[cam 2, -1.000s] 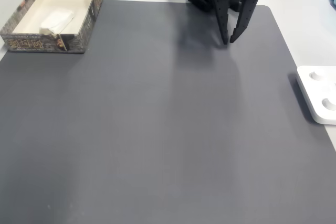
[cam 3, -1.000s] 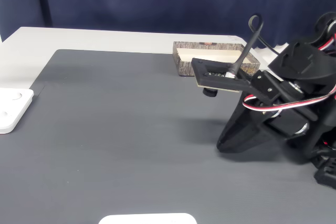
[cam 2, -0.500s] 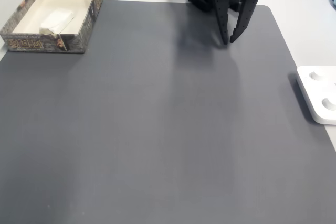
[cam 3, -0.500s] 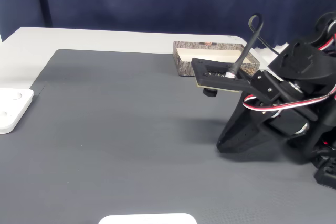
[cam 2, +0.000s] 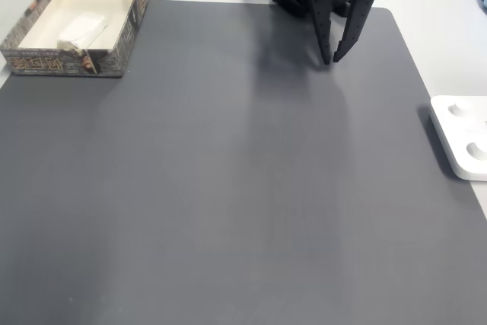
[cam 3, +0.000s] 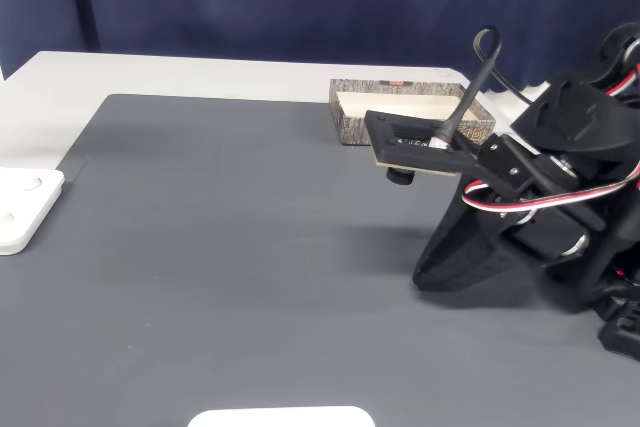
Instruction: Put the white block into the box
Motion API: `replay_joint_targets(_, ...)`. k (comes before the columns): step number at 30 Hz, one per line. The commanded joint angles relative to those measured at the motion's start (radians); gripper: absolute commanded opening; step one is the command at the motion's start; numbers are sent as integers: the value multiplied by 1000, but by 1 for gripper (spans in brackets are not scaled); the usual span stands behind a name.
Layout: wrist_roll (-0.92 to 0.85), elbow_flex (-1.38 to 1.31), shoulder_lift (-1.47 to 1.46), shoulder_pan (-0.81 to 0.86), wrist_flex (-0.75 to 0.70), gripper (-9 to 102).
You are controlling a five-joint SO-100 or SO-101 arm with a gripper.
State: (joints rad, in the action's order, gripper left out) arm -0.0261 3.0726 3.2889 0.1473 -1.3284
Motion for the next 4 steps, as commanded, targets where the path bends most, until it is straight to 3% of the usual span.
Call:
replay_joint_targets(1,-8,20,34,14,-2,-2)
replay_joint_targets(4,-8,20,34,14,-2,-2)
